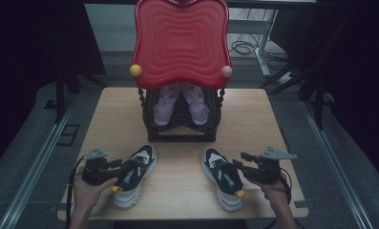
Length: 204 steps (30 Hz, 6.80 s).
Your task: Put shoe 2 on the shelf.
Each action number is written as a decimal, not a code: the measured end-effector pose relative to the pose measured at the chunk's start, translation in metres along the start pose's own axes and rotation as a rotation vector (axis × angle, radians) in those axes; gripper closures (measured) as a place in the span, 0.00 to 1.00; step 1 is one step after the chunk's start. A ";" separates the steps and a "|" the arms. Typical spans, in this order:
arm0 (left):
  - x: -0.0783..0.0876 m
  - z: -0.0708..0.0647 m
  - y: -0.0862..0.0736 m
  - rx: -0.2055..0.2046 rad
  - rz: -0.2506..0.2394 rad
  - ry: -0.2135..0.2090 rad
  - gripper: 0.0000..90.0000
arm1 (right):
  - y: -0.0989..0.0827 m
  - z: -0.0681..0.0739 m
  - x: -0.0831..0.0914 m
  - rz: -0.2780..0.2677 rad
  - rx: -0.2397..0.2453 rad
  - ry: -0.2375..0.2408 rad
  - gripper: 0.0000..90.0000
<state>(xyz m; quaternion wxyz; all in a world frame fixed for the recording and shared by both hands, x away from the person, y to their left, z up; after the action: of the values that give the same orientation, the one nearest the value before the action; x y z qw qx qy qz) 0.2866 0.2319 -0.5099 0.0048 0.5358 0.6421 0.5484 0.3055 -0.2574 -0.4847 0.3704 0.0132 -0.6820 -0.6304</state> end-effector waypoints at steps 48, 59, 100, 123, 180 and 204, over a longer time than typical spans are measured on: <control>0.007 -0.006 0.002 0.031 -0.075 -0.028 0.76 | -0.011 0.011 -0.017 0.241 0.001 0.001 0.81; 0.022 -0.007 0.005 0.061 -0.195 -0.073 0.76 | -0.009 0.003 -0.003 0.122 -0.054 0.029 0.81; 0.058 0.005 0.006 0.147 -0.469 -0.080 0.76 | -0.002 -0.034 0.030 -0.153 -0.311 -0.036 0.82; 0.077 0.007 0.047 0.123 -0.563 -0.063 0.76 | 0.036 -0.046 0.031 -0.327 -0.345 -0.077 0.82; 0.133 0.007 0.167 0.057 -0.719 -0.044 0.76 | 0.169 -0.065 0.051 -0.508 -0.323 -0.098 0.81; 0.161 -0.011 0.214 0.013 -0.766 -0.057 0.76 | 0.235 -0.057 0.065 -0.533 -0.284 -0.102 0.82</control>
<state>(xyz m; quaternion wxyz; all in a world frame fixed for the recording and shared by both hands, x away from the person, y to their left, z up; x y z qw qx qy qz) 0.3573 0.2981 -0.2602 0.2239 0.2723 0.7986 0.4878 0.3933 -0.2892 -0.2524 0.1551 0.1080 -0.5772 -0.7944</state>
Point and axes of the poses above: each handheld gripper's, and its own axes: x roughly backward along the jaws, y roughly out of its top, z roughly to its left, the point moved 3 cm from there along -x, roughly forward along the jaws, and after that the axes turned 11 degrees about -y, right-handed, at the moved point
